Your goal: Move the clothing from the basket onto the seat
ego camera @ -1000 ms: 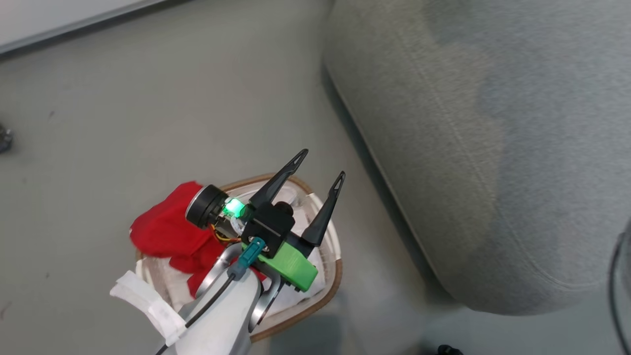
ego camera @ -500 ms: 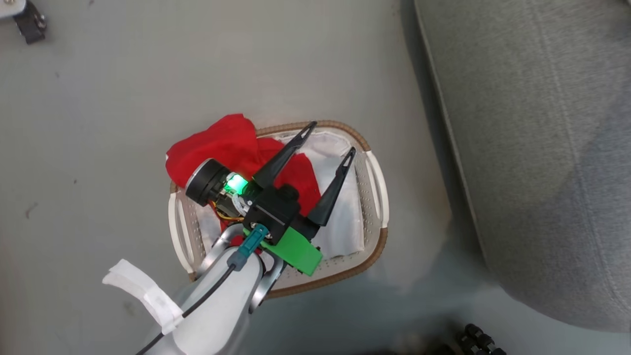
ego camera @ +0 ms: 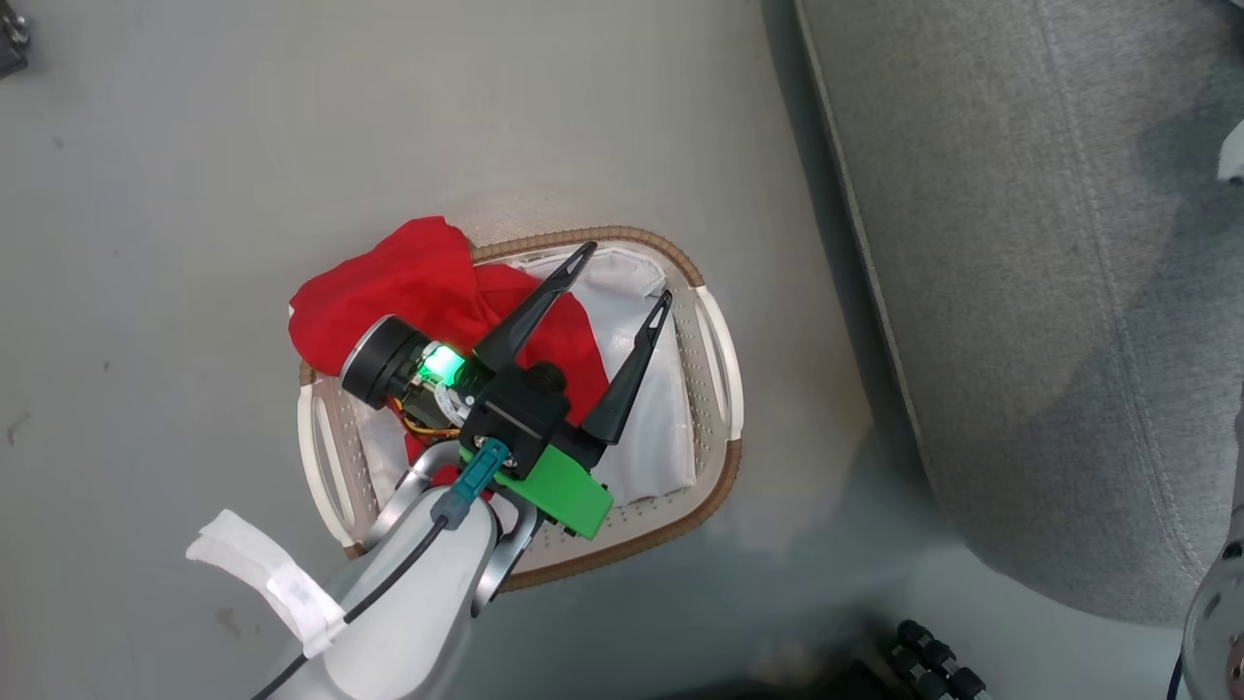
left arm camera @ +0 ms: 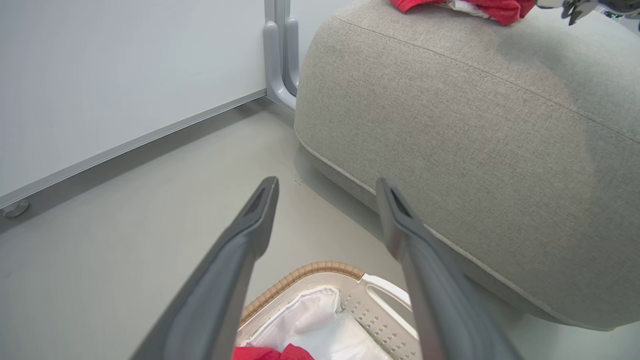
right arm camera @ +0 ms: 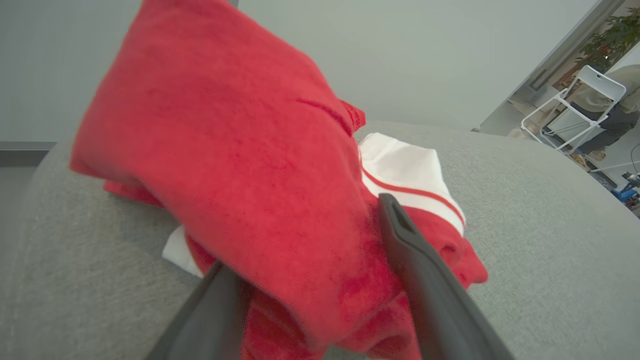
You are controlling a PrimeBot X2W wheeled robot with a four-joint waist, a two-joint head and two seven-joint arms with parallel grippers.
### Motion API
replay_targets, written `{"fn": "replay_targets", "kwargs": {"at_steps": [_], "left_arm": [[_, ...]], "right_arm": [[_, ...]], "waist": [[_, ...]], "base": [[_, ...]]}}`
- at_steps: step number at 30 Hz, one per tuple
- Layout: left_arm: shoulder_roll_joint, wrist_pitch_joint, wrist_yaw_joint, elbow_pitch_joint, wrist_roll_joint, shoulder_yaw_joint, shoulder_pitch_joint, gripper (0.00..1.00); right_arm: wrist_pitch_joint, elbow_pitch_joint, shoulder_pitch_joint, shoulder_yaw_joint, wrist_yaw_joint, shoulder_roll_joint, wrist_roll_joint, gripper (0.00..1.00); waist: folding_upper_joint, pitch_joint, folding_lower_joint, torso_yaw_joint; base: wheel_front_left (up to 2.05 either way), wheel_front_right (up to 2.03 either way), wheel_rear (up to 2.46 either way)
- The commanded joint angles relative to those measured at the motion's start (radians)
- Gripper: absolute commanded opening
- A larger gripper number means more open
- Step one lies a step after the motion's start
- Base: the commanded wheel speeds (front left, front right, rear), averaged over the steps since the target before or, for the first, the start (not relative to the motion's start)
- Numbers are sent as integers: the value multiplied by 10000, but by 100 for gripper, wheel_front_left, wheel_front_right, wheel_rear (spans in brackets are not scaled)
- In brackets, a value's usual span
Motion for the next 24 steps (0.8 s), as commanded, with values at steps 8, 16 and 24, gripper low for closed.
{"fn": "replay_targets", "kwargs": {"at_steps": [8, 16, 24], "left_arm": [[77, -37, -7, 100, -162, 297, 340, 100], [-132, -37, 68, 144, -457, 908, 679, 100], [-335, -37, 249, 237, -801, 1991, 1468, 100]], "right_arm": [[-5, -1085, 1731, 875, -17, 427, 557, 100], [-5, -1279, 2753, 1811, -16, 563, 912, 100], [-5, -1209, 2953, 2493, -16, 809, 1383, 100]], "waist": [[0, -1109, -2, -373], [0, -2375, -2, -303], [0, -3880, -2, 71]], "base": [[0, 0, 0], [0, 0, 0], [0, 0, 0]]}}
